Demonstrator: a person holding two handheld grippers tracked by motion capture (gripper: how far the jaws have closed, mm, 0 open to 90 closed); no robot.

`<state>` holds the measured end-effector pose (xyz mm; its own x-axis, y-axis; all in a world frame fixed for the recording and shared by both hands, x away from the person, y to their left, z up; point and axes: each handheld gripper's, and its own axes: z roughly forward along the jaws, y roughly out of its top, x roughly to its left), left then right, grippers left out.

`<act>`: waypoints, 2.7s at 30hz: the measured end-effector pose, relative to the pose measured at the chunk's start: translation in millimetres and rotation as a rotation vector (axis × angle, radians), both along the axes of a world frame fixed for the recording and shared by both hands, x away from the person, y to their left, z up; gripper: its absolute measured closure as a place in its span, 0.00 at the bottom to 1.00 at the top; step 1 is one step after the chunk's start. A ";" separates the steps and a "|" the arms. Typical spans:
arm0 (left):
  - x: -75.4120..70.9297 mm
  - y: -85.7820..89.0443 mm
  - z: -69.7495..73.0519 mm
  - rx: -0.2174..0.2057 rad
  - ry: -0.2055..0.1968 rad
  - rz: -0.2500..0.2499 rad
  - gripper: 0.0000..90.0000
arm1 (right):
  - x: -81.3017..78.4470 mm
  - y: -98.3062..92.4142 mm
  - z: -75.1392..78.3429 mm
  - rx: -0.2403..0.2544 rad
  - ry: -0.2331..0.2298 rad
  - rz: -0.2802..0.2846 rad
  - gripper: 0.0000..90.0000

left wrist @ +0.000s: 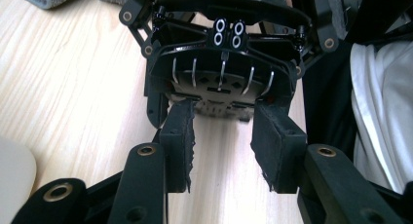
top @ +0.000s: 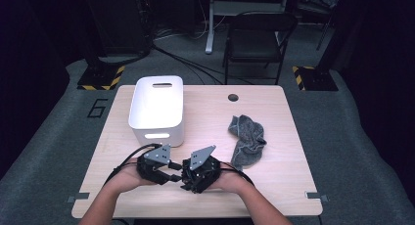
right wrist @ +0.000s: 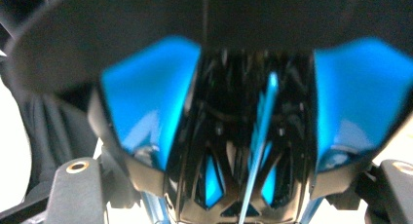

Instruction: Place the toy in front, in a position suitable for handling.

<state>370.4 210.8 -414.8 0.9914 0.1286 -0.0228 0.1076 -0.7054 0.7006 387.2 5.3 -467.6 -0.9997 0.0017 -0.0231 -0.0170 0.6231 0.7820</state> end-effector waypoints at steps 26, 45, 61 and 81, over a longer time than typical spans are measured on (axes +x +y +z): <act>4.5 8.1 -9.9 -0.058 0.009 0.030 0.44 | 4.7 -11.4 -3.9 0.059 0.024 -0.026 0.28; 8.4 3.9 -61.2 -0.060 0.069 0.055 0.17 | 4.3 -16.9 8.0 0.100 0.016 -0.011 0.28; 9.6 -16.7 -76.1 -0.054 0.083 0.023 0.23 | 0.0 -14.4 15.1 0.119 0.010 0.012 0.28; 4.6 -15.7 -69.5 -0.028 -0.006 0.011 0.25 | 0.5 -14.6 15.2 0.126 0.014 0.014 0.28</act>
